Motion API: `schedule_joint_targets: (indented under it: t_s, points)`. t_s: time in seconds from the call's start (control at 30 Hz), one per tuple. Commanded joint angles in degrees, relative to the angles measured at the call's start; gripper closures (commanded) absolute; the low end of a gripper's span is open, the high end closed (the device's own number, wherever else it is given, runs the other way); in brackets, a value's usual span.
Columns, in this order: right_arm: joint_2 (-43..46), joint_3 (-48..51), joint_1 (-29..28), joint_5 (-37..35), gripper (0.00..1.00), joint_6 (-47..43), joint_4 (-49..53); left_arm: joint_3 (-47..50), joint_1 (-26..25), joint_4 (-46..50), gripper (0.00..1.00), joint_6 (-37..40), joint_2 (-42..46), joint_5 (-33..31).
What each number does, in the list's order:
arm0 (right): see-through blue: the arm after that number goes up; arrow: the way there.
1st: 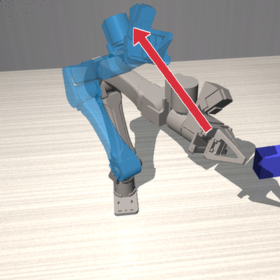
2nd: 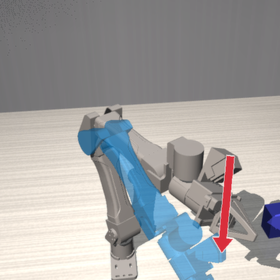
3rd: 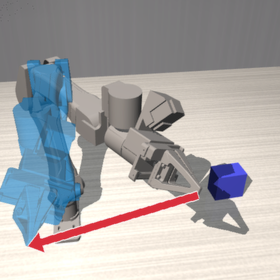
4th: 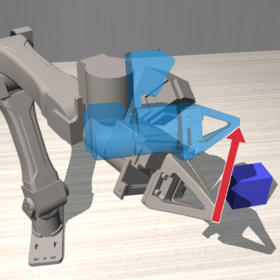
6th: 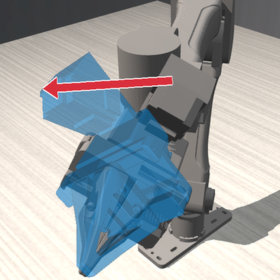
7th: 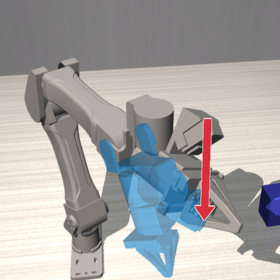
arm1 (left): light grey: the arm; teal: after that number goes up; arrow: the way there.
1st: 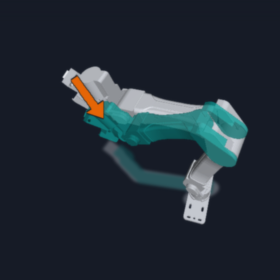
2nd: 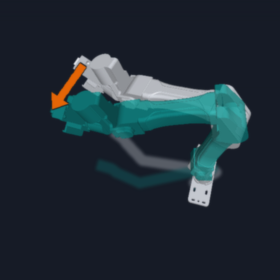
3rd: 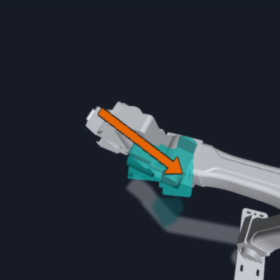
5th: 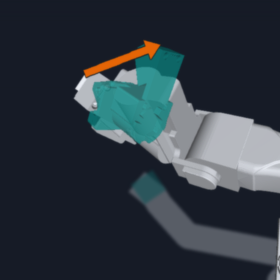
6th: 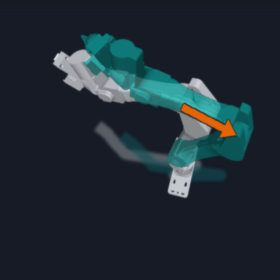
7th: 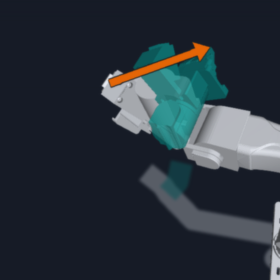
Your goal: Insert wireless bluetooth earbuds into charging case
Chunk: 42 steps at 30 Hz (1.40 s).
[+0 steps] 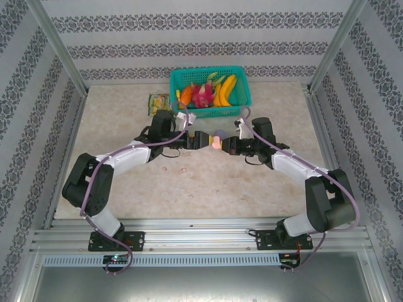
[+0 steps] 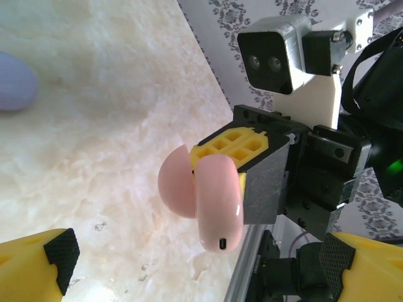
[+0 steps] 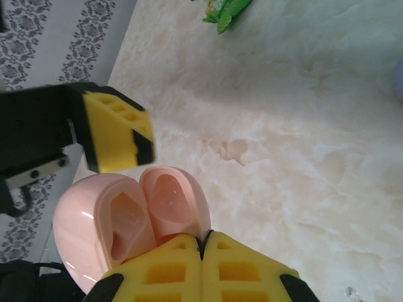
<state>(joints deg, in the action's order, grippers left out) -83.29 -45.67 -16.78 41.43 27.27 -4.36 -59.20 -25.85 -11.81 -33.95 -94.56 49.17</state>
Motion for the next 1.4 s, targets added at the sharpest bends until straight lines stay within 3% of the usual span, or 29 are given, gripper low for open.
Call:
schedule_joint_targets:
  t_s: [0.0,0.1,0.3,0.73,0.97,1.07,1.37]
  points:
    - [1.81,-3.2,-0.41,-3.0,1.0,-4.27,3.49,-6.4,0.71,16.97,0.0,10.69,4.12,-7.05]
    - [1.82,-4.56,-0.37,-4.33,1.0,-5.44,4.68,-11.67,0.71,29.04,0.0,14.32,4.5,-16.58]
    - [1.16,-7.35,-0.46,-5.56,1.0,-6.82,6.39,-20.07,0.65,44.19,0.0,16.1,2.68,-31.41]
    - [1.9,-11.94,-1.69,-14.78,1.0,-12.25,10.97,-23.01,0.71,52.92,0.0,21.89,6.12,-52.47]
    - [1.03,-13.95,-3.96,-21.24,1.0,-15.5,10.8,-27.63,0.69,56.86,0.0,21.9,6.74,-58.58]
    - [0.45,-15.11,-4.82,-24.14,1.0,-18.0,11.15,-30.32,0.71,58.46,0.0,23.69,5.69,-58.31]
    - [-0.04,-16.73,-6.03,-30.32,1.0,-26.47,11.34,-30.88,0.72,56.11,0.0,32.72,3.08,-43.03]
